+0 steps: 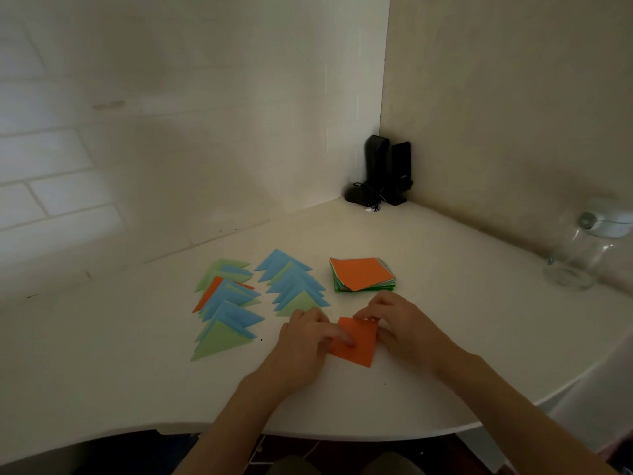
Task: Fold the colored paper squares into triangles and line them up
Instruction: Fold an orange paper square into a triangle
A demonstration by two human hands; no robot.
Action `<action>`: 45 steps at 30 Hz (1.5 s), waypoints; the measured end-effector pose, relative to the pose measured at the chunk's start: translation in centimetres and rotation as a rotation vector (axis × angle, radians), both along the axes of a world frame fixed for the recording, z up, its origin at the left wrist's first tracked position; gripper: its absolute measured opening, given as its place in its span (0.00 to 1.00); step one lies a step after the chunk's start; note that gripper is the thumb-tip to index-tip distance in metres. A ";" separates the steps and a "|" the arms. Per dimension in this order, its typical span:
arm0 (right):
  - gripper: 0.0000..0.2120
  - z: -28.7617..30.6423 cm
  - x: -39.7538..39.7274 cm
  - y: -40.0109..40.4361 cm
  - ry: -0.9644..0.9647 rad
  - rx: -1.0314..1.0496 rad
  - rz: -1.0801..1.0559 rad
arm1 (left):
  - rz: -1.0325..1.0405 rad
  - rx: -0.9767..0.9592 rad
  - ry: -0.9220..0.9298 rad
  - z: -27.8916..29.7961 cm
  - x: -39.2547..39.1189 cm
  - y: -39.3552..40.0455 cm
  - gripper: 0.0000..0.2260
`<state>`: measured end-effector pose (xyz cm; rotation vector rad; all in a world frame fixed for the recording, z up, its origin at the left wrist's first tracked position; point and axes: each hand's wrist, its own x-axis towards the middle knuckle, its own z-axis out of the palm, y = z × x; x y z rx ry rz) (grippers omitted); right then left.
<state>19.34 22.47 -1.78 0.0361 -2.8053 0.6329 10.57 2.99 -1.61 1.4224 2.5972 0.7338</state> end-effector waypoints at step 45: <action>0.14 -1.6 0.9 -4.5 0.045 -0.166 -0.356 | 0.462 0.119 0.148 -2.3 1.4 0.0 0.13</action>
